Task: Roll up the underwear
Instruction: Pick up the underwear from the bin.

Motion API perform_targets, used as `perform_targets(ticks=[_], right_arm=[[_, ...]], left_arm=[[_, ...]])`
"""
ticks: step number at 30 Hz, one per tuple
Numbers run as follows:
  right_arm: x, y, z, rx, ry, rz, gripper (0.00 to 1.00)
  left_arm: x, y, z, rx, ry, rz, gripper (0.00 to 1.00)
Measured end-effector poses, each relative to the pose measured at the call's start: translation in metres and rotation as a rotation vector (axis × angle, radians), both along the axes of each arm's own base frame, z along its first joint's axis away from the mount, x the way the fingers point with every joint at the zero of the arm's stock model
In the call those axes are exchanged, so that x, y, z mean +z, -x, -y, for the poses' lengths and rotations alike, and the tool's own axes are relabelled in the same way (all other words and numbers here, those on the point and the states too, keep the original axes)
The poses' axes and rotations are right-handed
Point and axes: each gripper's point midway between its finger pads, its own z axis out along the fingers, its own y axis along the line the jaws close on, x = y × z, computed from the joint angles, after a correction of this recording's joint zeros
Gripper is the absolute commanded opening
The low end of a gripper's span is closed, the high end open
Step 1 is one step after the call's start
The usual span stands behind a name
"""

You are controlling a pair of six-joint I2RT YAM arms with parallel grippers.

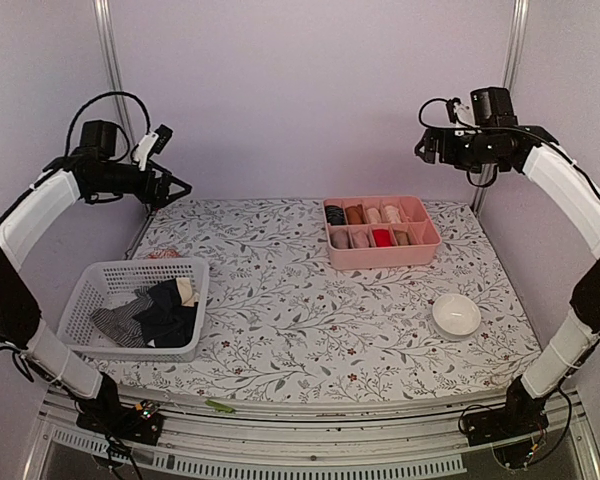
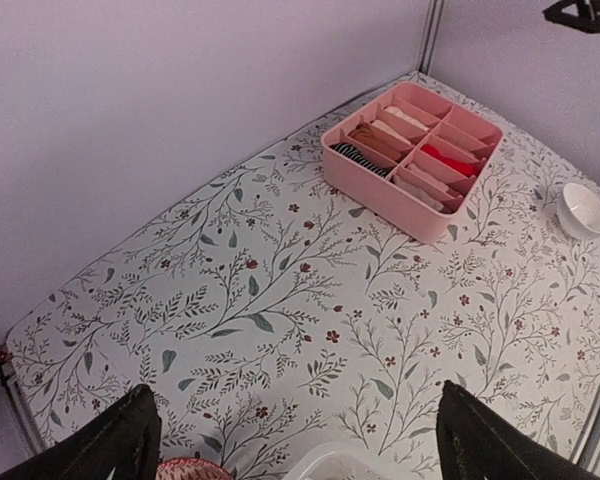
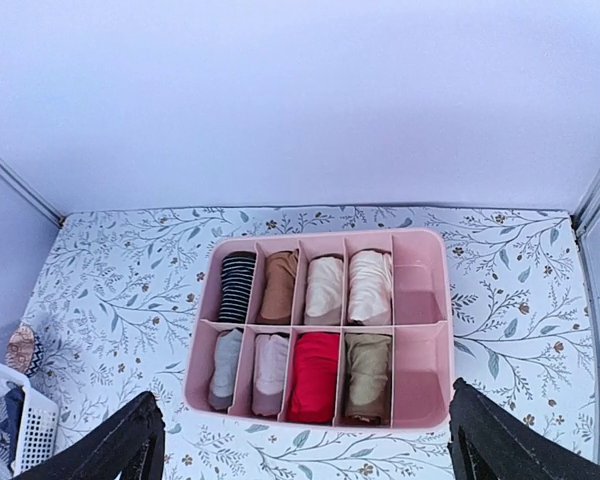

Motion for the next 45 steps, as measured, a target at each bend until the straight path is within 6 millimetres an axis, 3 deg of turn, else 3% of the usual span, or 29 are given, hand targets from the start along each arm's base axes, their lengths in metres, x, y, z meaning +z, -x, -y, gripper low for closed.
perform_targets(ticks=[3, 6, 8, 12, 15, 20, 26, 31, 35, 41, 45], right_arm=[[0.007, 0.021, 0.003, 0.011, -0.027, 0.044, 0.99], [-0.012, 0.046, 0.004, 0.035, -0.049, 0.026, 0.99], [-0.030, 0.060, 0.002, 0.059, -0.067, 0.000, 0.99], [-0.065, 0.091, -0.002, 0.109, -0.113, -0.069, 0.99], [-0.085, 0.113, -0.006, 0.146, -0.154, -0.114, 0.99], [-0.109, 0.136, -0.015, 0.192, -0.230, -0.176, 0.99], [-0.118, 0.143, -0.025, 0.219, -0.309, -0.226, 0.99], [-0.114, 0.142, -0.028, 0.227, -0.327, -0.222, 0.99], [-0.110, 0.136, -0.029, 0.229, -0.327, -0.217, 0.99], [-0.115, 0.126, -0.033, 0.230, -0.323, -0.235, 0.99], [-0.114, 0.120, -0.035, 0.232, -0.320, -0.237, 0.99]], left_arm=[[-0.009, 0.006, -0.034, 0.080, 0.002, -0.046, 0.96], [-0.035, 0.019, -0.068, 0.158, -0.016, -0.134, 0.96], [-0.059, 0.031, -0.087, 0.198, -0.031, -0.208, 0.96], [-0.130, 0.071, -0.123, 0.274, -0.084, -0.413, 0.96], [-0.170, 0.098, -0.139, 0.311, -0.133, -0.527, 0.95], [-0.215, 0.125, -0.162, 0.358, -0.282, -0.615, 0.77], [-0.254, 0.118, -0.203, 0.409, -0.470, -0.656, 0.53], [-0.272, 0.116, -0.214, 0.386, -0.534, -0.663, 0.49], [-0.275, 0.112, -0.210, 0.355, -0.526, -0.641, 0.31], [-0.278, 0.112, -0.198, 0.309, -0.472, -0.644, 0.45], [-0.274, 0.119, -0.188, 0.272, -0.433, -0.667, 0.43]])
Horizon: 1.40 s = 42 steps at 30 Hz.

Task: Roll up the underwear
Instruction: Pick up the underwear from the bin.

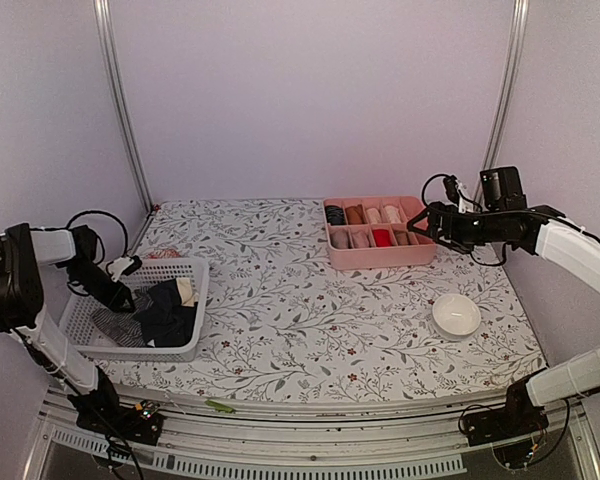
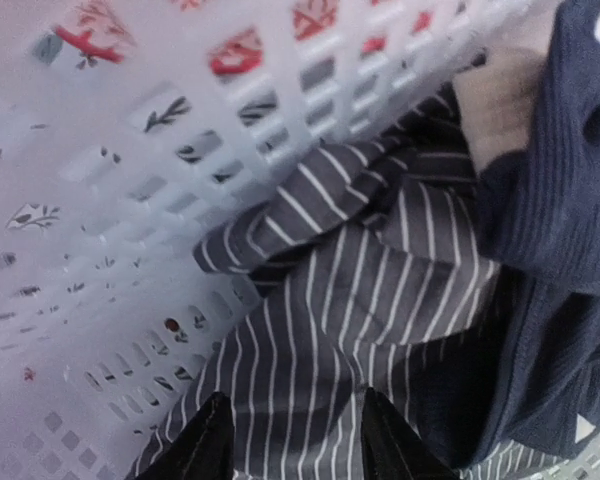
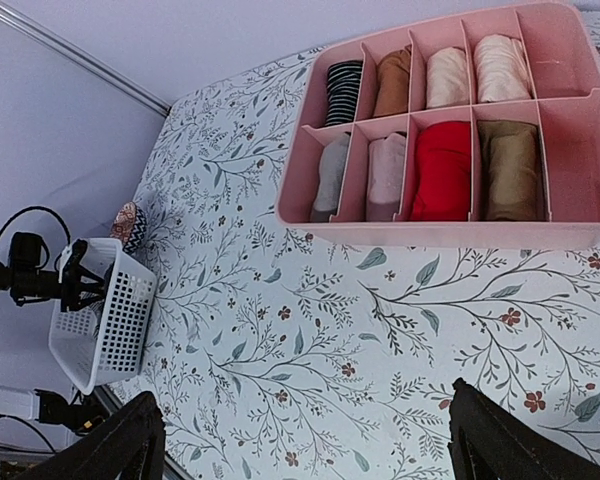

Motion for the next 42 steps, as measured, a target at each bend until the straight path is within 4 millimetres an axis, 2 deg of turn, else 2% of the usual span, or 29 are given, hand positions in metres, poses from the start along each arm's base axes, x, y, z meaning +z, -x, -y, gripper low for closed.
perform_targets(ticks=[6, 10, 11, 14, 15, 18, 21, 26, 29, 37, 42], right_arm=[[0.004, -0.001, -0.001, 0.007, -0.005, 0.010, 0.99], [0.004, -0.001, -0.002, 0.011, -0.008, 0.011, 0.99], [0.004, -0.001, -0.002, 0.012, -0.009, 0.011, 0.99], [0.007, -0.001, -0.003, 0.014, -0.011, 0.013, 0.99], [0.009, -0.001, -0.003, 0.014, -0.011, 0.015, 0.99], [0.018, -0.004, -0.004, 0.017, -0.015, 0.036, 0.99], [0.021, -0.005, -0.004, 0.020, -0.016, 0.044, 0.99], [0.018, -0.005, -0.006, 0.029, -0.023, 0.035, 0.99], [0.018, -0.006, -0.008, 0.030, -0.031, 0.033, 0.99], [0.020, -0.005, -0.010, 0.042, -0.044, 0.038, 0.99], [0.022, -0.005, -0.011, 0.048, -0.051, 0.045, 0.99]], left_arm=[[0.006, 0.020, 0.006, -0.017, -0.002, 0.001, 0.41], [-0.017, 0.038, 0.007, -0.014, -0.019, -0.041, 0.35], [-0.020, 0.039, 0.006, -0.011, -0.023, -0.043, 0.32], [-0.020, 0.035, 0.001, 0.002, -0.036, -0.030, 0.04], [-0.019, 0.033, 0.000, 0.007, -0.037, -0.021, 0.00], [-0.010, 0.026, -0.002, 0.011, -0.034, 0.012, 0.00], [0.020, 0.014, -0.003, 0.007, -0.030, 0.075, 0.00], [0.102, -0.018, -0.007, -0.017, -0.056, 0.250, 0.00], [0.142, -0.029, -0.009, -0.030, -0.070, 0.323, 0.00], [0.194, -0.028, 0.007, -0.049, 0.022, 0.331, 0.00], [0.248, -0.033, 0.023, -0.058, 0.107, 0.416, 0.00]])
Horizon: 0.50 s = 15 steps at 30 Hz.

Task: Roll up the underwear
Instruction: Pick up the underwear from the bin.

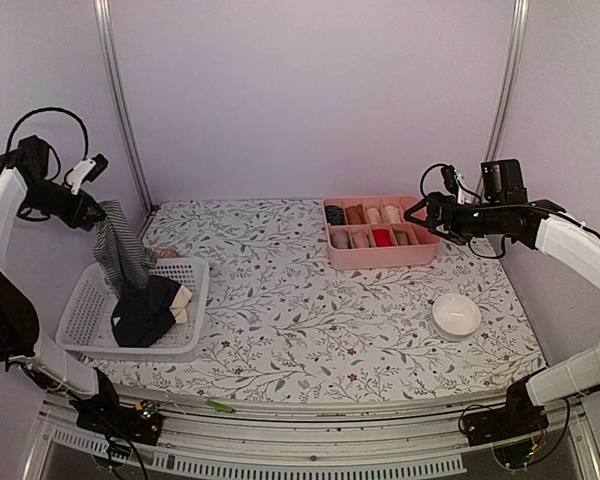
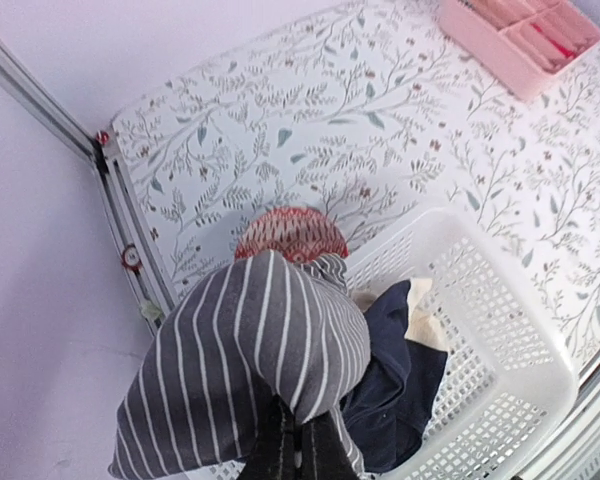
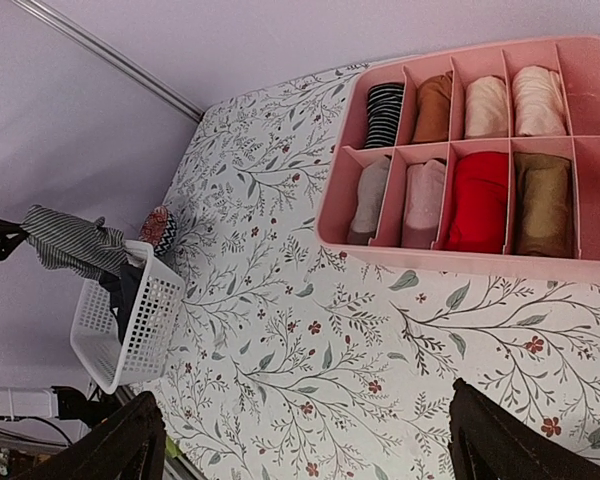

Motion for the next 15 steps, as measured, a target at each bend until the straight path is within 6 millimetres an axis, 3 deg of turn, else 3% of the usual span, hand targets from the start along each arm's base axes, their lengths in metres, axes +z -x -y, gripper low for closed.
perform_targets(ticks=[5, 9, 12, 15], right_arm=[[-0.003, -0.003, -0.002, 0.006, -0.003, -0.004, 0.99], [-0.007, -0.005, -0.004, 0.015, -0.007, -0.014, 0.99], [-0.007, -0.004, -0.005, 0.021, -0.011, -0.014, 0.99], [-0.007, -0.005, -0.006, 0.024, -0.014, -0.011, 0.99]], left_arm=[[0.062, -0.006, 0.014, -0.015, 0.046, 0.155, 0.00], [0.094, -0.004, 0.031, -0.059, 0.086, 0.233, 0.00], [0.114, -0.001, 0.060, -0.149, 0.132, 0.279, 0.00], [0.122, 0.005, 0.111, -0.295, 0.184, 0.286, 0.00]])
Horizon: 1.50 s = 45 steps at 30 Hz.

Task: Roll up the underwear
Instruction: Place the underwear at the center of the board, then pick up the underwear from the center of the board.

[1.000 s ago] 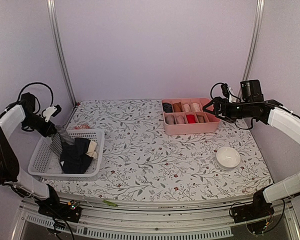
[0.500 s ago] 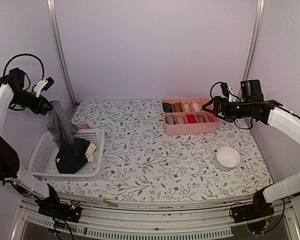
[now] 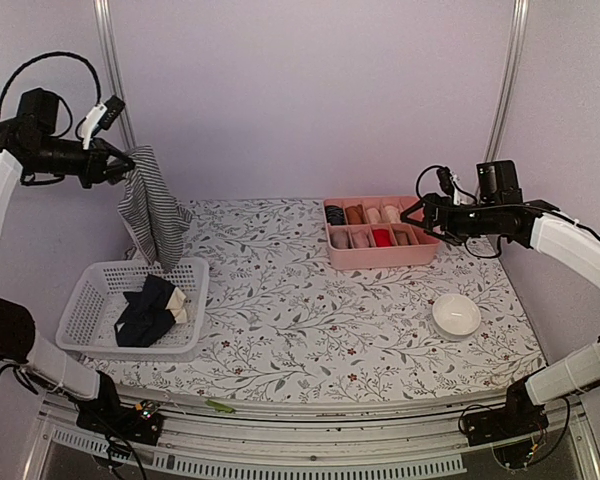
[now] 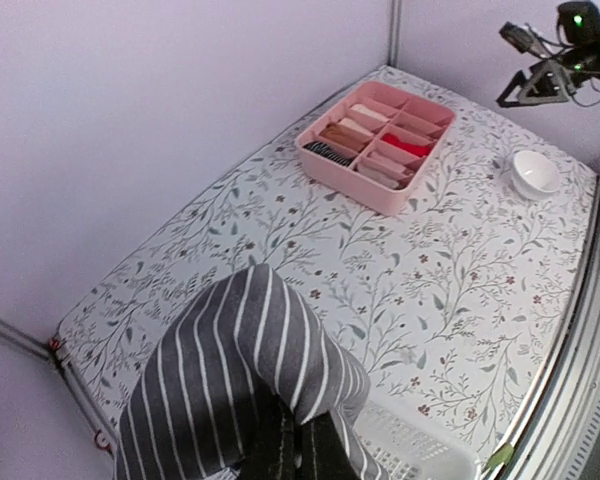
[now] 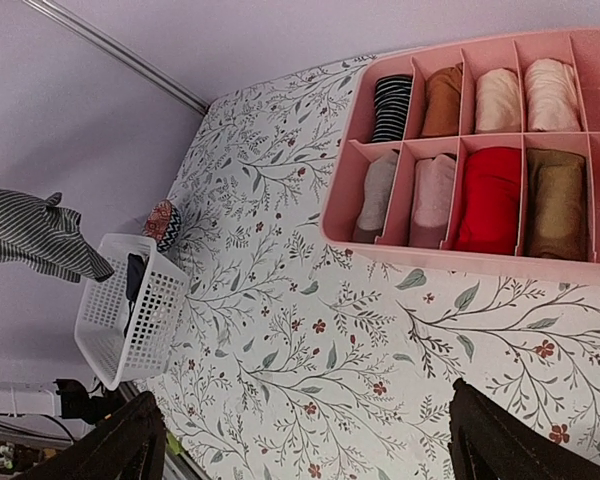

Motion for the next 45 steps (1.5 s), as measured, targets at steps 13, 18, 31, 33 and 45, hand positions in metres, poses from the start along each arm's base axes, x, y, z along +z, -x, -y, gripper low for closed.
perform_targets(ticks=[13, 18, 31, 33, 45], right_arm=[[-0.007, 0.001, -0.003, 0.019, -0.005, -0.025, 0.99], [-0.015, 0.006, -0.002, 0.022, 0.007, -0.049, 0.95], [-0.097, 0.086, -0.068, 0.268, 0.082, -0.269, 0.77], [-0.117, 0.102, -0.085, 0.327, 0.116, -0.322, 0.73], [-0.185, 0.161, -0.093, 0.359, 0.257, -0.557, 0.64]], left_arm=[[-0.009, 0.043, 0.178, -0.558, 0.150, -0.004, 0.77], [-0.135, 0.044, 0.141, -0.397, 0.054, -0.226, 0.96], [-0.190, 0.039, 0.147, -0.418, -0.049, -0.207, 0.84], [-0.205, 0.042, 0.161, -0.466, -0.090, -0.223, 0.79], [-0.292, 0.061, 0.266, -0.728, -0.353, -0.308, 0.67]])
